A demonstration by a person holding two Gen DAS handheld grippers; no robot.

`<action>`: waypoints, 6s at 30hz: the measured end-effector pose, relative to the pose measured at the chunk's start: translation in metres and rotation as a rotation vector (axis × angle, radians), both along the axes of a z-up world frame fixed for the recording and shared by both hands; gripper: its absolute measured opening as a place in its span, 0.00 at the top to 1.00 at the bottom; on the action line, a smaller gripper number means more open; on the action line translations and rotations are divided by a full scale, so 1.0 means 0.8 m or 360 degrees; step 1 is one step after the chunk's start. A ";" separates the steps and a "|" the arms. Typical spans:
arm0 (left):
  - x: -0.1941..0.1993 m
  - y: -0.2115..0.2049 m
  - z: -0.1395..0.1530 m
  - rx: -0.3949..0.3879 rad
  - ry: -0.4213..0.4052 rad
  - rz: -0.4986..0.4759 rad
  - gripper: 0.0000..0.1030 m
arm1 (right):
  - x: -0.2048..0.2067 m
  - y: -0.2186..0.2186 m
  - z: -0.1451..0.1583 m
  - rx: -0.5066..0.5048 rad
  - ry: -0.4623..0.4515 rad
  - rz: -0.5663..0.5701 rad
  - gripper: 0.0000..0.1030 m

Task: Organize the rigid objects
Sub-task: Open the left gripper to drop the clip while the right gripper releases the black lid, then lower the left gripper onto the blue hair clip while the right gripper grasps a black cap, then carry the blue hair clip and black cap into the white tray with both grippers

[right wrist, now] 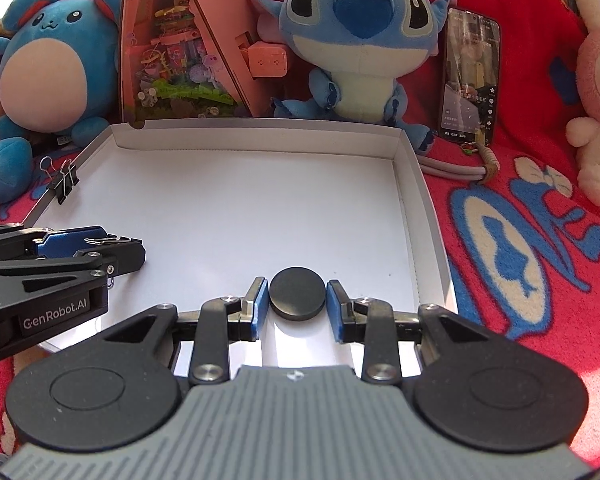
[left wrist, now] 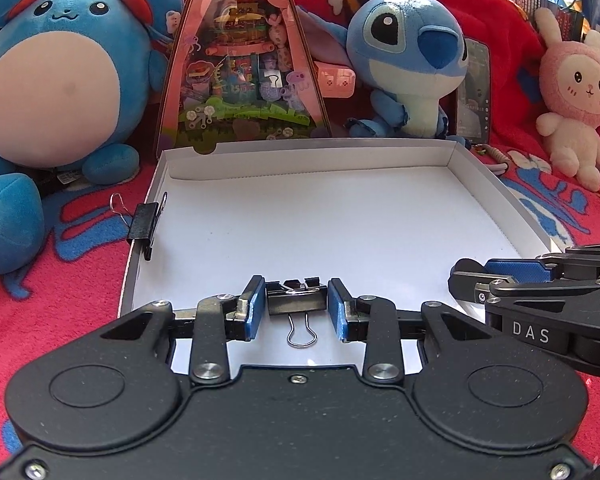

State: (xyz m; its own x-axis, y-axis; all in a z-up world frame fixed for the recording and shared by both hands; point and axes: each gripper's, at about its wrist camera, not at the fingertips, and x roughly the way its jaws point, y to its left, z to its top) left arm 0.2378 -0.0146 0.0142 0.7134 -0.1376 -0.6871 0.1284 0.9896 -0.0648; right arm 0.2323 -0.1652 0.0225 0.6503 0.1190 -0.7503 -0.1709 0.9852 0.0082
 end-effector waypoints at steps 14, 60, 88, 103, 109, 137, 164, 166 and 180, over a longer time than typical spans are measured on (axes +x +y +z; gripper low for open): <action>-0.013 0.002 0.011 -0.0010 -0.0014 -0.0017 0.48 | -0.011 -0.008 0.008 0.0066 -0.0056 -0.0026 0.39; -0.243 0.029 0.044 -0.0122 -0.0171 -0.0149 0.23 | -0.240 -0.033 0.035 0.0149 -0.0387 0.0223 0.16; -0.273 0.033 -0.001 -0.0201 -0.0144 0.0135 0.28 | -0.341 -0.014 -0.018 0.0125 -0.0645 0.0116 0.17; -0.267 0.026 -0.010 -0.0166 -0.0172 0.0071 0.56 | -0.337 0.009 -0.027 0.0100 -0.0547 0.0185 0.48; -0.267 0.024 -0.011 -0.0144 -0.0186 0.0049 0.64 | -0.333 0.012 -0.027 0.0097 -0.0532 0.0183 0.54; -0.246 0.030 0.033 -0.0181 -0.0280 -0.0045 0.65 | -0.310 -0.001 0.008 0.0149 -0.0533 0.0103 0.64; -0.091 0.028 0.049 -0.0240 -0.0103 -0.0021 0.65 | -0.130 -0.038 0.070 0.0308 -0.0363 -0.0018 0.64; -0.077 0.026 0.042 -0.0236 -0.0062 -0.0011 0.65 | -0.114 -0.037 0.071 0.0303 -0.0327 -0.0014 0.64; -0.027 0.017 0.007 -0.0225 0.0073 0.0052 0.65 | -0.022 -0.021 0.038 0.0188 -0.0054 -0.0043 0.64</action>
State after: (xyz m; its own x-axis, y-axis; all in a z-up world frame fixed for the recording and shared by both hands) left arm 0.2164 -0.0009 0.0195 0.6872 -0.2127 -0.6947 0.0901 0.9738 -0.2090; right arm 0.2150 -0.1820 0.0532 0.6793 0.1873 -0.7096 -0.1465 0.9820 0.1189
